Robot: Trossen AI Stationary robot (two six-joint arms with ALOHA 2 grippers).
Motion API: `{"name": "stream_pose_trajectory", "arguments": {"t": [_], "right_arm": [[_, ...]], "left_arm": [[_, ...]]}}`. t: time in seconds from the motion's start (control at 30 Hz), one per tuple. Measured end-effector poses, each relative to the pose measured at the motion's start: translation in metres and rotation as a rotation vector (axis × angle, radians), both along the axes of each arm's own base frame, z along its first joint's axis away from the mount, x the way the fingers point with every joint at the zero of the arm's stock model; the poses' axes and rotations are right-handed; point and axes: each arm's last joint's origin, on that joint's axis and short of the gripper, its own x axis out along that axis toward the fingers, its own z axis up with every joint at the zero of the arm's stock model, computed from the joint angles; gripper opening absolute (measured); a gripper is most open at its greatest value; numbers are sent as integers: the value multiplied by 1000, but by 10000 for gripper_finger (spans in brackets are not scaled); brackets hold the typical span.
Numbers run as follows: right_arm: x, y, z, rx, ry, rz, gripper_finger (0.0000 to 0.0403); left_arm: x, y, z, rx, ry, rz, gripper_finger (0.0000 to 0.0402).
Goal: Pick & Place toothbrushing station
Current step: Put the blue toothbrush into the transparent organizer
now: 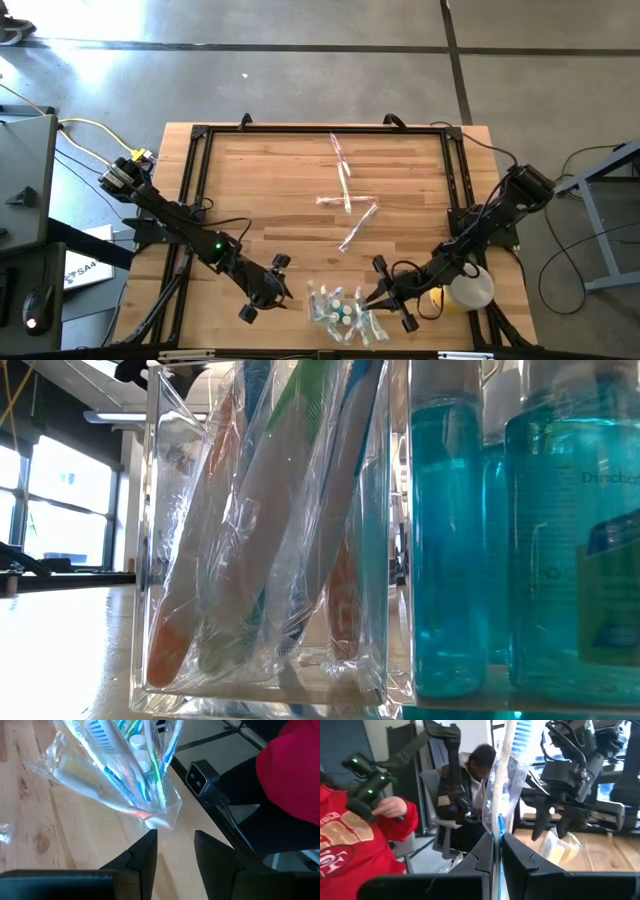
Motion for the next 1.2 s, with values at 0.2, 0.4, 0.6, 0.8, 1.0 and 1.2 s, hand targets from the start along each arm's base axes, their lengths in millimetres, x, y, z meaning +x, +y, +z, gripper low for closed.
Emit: {"name": "stream_pose_trajectory", "arguments": {"t": [0.2,0.4,0.6,0.8,1.0,1.2], "right_arm": [[1,-3,10,18,-10,54,13],[-1,5,14,3,11,69,13],[-1,9,20,-25,-26,68,13],[11,2,23,-69,-8,110,13],[27,-16,28,-81,11,218,13],[28,-32,27,-104,66,224,13]], "left_arm": [[0,0,0,-1,1,2,125],[0,0,0,7,-3,-1,125],[0,0,0,14,-2,-4,125],[0,0,0,16,-3,-6,125],[0,0,0,15,-5,-6,125],[0,0,0,16,-2,-7,125]]}}
